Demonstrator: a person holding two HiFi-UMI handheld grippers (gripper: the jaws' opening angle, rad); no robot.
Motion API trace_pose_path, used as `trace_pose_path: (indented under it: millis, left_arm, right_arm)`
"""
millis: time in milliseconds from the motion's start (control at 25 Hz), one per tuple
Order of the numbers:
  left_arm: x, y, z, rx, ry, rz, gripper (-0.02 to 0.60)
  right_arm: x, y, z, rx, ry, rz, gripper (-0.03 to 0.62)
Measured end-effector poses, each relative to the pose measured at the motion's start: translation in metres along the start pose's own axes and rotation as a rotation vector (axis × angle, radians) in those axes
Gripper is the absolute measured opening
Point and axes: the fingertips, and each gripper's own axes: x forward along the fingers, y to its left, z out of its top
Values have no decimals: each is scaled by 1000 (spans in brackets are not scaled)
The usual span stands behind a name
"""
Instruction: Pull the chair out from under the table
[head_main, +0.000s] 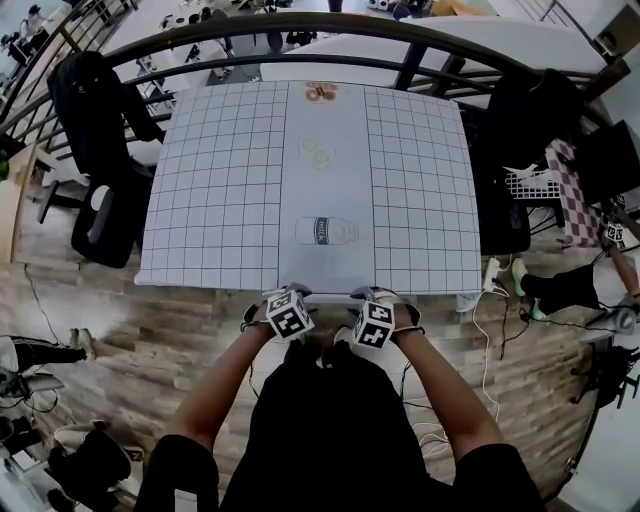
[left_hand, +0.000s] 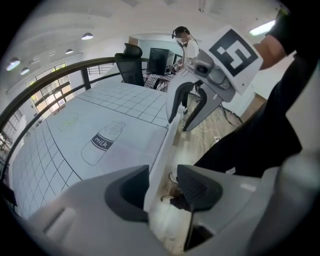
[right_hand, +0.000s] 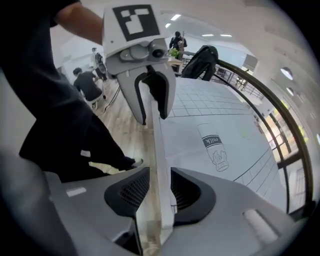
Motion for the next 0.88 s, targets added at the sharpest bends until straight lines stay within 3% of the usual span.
trace_pose_path:
  millis: [80,160,400,680,880]
  left_arm:
    - [10,6,-10,3,32,0,183]
    - [13,7,-14,1,50,-11,186]
    - [23,6,-14,33,93,-34,189]
    - [42,-5,-9,191,179,-48,189]
    - [55,-6,-11,194,205,-80,187]
  right_arm:
    - [8,1,-2,-82,36,-11,126]
    - [16,3,-3,-97,50,7,124]
    - [34,1,-8,-79,75,44,126]
    - [48,1,-6,48,38,85,124]
    - [59,4,-4,43,51,91,120]
